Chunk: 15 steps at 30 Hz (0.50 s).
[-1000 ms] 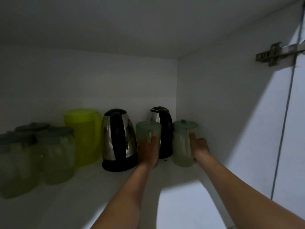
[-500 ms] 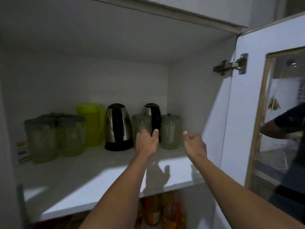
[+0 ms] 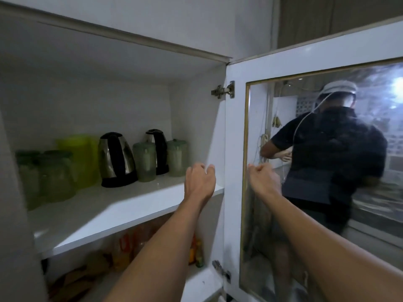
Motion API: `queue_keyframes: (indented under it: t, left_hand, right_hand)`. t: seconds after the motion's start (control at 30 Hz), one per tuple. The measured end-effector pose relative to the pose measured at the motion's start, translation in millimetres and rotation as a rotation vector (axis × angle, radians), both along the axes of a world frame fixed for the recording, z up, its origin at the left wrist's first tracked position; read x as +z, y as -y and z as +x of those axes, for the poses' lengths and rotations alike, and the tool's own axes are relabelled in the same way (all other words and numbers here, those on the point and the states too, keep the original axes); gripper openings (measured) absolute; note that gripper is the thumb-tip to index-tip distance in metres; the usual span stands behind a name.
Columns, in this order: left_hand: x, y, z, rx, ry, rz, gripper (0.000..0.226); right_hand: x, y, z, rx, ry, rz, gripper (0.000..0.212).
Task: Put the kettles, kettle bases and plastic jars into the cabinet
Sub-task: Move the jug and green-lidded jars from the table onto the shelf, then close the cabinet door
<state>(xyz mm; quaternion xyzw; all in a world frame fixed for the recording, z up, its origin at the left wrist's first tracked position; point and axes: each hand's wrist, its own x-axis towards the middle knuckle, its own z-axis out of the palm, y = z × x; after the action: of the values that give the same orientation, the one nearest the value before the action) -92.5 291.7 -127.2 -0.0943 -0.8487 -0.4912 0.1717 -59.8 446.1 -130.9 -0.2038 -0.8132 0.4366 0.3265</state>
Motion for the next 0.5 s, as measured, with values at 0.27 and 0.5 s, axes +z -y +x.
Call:
queue_keyframes:
  t: [0.27, 0.5]
  left_hand:
    - [-30.2, -37.6, 98.7, -0.259, -0.026, -0.019, 0.034]
    - [-25.4, -111.0, 175.3, -0.475, -0.021, 0.025, 0.047]
  right_hand:
    - [-10.9, -34.0, 141.9, -0.341, 0.045, 0.015, 0.038]
    - [4.1, -89.3, 245.2, -0.573, 0.039, 0.040, 0.036]
